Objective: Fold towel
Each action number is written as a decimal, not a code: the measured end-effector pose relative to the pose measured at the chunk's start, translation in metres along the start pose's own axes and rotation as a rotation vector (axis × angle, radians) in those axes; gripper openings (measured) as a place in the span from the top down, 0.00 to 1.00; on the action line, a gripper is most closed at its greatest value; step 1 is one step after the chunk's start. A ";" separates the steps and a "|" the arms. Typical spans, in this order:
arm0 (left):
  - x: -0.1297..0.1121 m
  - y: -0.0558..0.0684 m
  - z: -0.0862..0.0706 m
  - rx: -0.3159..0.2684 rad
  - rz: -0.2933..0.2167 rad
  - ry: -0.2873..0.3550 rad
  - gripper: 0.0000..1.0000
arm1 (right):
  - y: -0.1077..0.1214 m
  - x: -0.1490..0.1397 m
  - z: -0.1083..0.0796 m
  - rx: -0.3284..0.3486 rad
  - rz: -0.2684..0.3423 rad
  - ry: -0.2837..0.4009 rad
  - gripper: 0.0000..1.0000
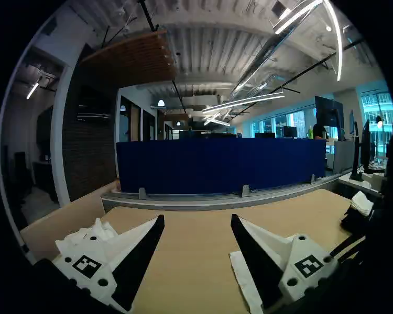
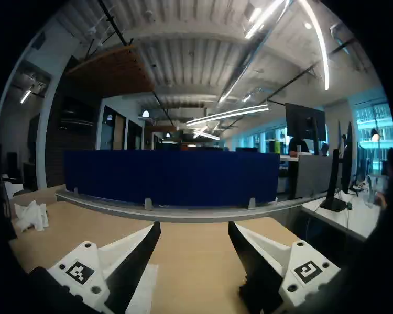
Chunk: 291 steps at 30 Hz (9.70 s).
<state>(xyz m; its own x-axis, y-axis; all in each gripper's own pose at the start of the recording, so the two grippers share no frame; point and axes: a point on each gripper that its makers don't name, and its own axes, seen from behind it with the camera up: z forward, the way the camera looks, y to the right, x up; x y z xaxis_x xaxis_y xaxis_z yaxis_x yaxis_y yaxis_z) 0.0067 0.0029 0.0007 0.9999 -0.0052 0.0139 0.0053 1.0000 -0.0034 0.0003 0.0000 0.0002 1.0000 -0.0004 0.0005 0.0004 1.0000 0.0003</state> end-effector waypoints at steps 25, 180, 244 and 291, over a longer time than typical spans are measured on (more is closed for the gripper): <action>-0.007 0.091 -0.029 -0.459 0.180 -0.287 0.06 | -0.080 0.000 -0.025 0.436 -0.191 -0.295 0.00; -0.168 0.131 -0.078 -0.491 0.092 -0.729 0.92 | -0.112 -0.162 -0.097 0.581 -0.127 -0.711 0.90; -0.246 0.119 0.083 -0.409 0.272 -0.737 0.75 | -0.112 -0.241 0.045 0.489 -0.166 -0.806 0.84; -0.242 0.089 0.097 -0.334 0.332 -0.737 0.13 | -0.090 -0.225 0.052 0.384 -0.182 -0.697 0.00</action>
<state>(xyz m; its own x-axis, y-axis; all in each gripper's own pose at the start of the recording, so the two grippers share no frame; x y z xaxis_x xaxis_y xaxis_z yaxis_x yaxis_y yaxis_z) -0.2362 0.0935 0.0935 0.6873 0.4048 0.6031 -0.1650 0.8956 -0.4131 -0.2252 -0.0898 0.0517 0.7539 -0.2901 0.5895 0.0362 0.9142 0.4035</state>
